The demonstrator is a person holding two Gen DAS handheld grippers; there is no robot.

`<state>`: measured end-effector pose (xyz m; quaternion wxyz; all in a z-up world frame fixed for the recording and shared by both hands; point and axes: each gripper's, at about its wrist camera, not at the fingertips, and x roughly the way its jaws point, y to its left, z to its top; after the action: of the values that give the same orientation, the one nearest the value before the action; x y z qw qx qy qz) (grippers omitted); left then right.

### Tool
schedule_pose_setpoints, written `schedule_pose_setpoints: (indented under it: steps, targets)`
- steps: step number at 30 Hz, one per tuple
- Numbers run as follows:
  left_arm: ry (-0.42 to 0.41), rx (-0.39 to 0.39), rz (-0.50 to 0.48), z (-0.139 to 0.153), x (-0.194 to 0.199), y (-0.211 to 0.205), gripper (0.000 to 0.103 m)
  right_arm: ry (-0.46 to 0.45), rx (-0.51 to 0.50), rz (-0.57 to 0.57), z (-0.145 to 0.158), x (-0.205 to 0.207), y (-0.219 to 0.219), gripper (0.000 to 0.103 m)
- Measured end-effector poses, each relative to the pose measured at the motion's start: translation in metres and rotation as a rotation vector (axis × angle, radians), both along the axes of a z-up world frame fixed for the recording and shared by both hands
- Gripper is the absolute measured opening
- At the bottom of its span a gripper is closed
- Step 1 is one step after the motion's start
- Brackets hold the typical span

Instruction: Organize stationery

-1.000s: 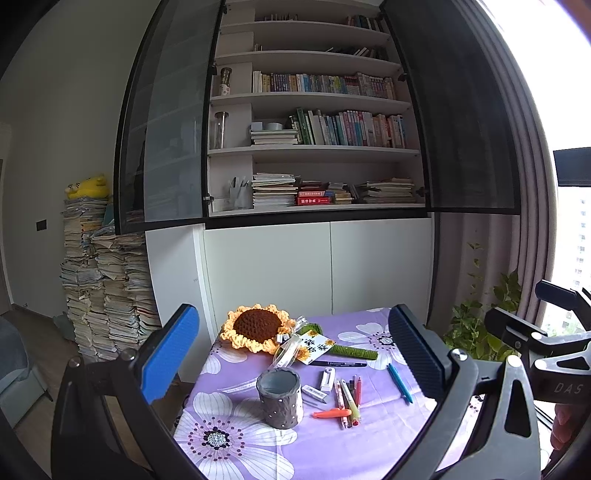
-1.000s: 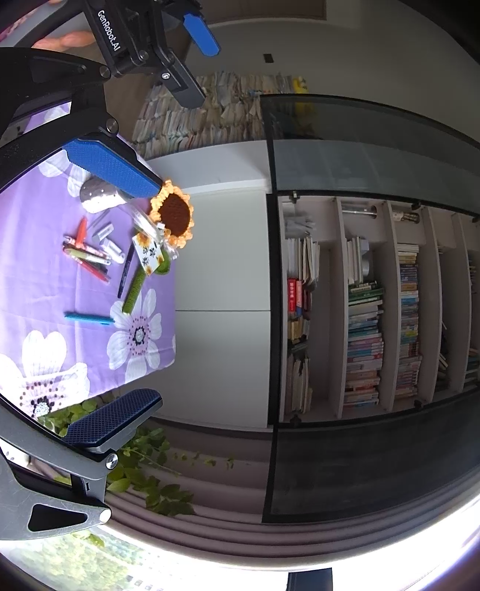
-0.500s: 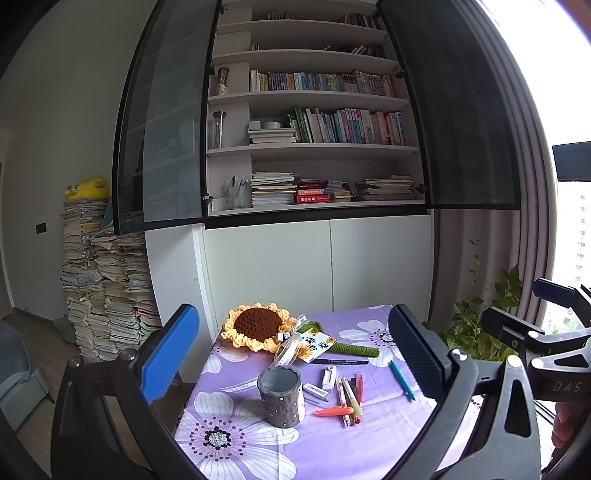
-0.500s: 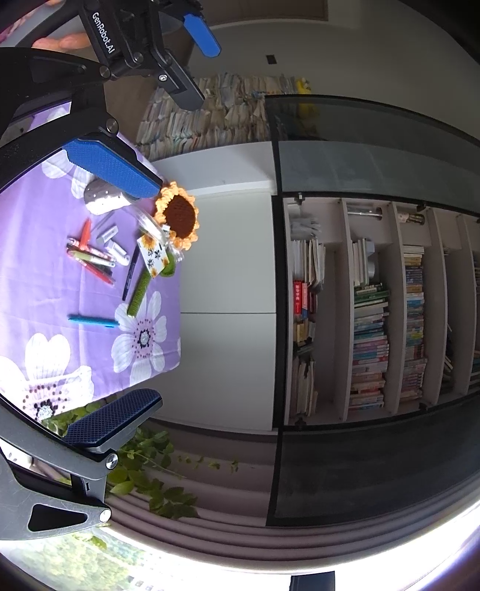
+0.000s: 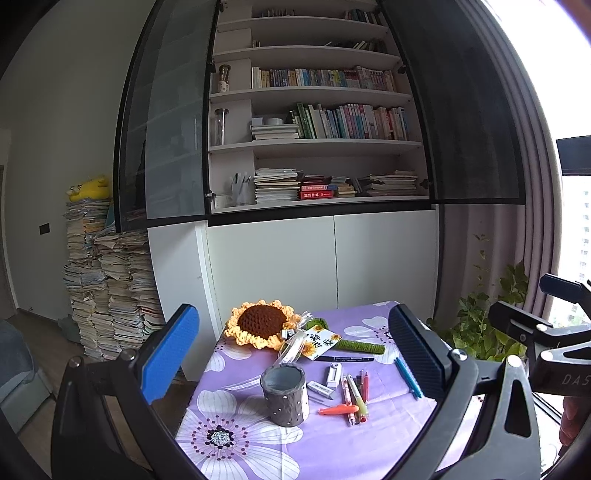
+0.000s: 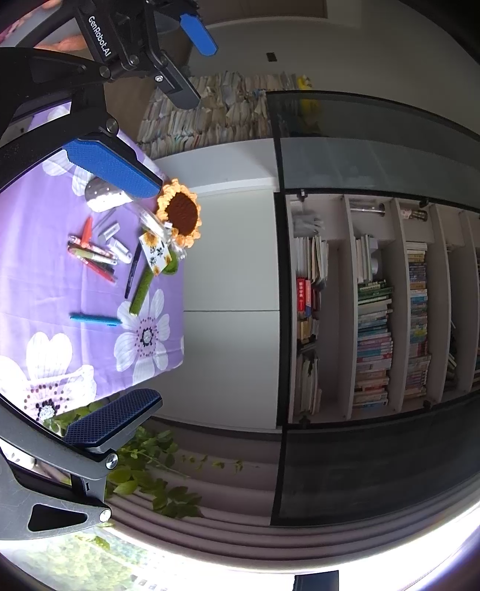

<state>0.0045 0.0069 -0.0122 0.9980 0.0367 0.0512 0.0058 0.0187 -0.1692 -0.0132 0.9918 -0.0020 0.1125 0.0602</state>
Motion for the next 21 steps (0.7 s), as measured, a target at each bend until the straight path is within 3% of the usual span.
schedule_pose_setpoints:
  steps: [4,10,17,21]
  targets:
    - [-0.001,0.010,0.017,-0.001,0.002,0.000,0.102,0.005,0.001,0.000,-0.001,0.001,-0.001,0.103]
    - [0.078,-0.008,-0.010,-0.007,0.015,0.003,0.102,0.002,0.000,-0.001,-0.001,0.001,-0.001,0.103]
    - [0.021,-0.021,0.042,-0.008,0.015,0.005,0.102,0.013,0.004,-0.009,-0.002,0.005,-0.006,0.103]
    - [0.046,-0.004,0.038,-0.009,0.020,0.003,0.102,0.024,0.009,-0.011,-0.002,0.009,-0.006,0.103]
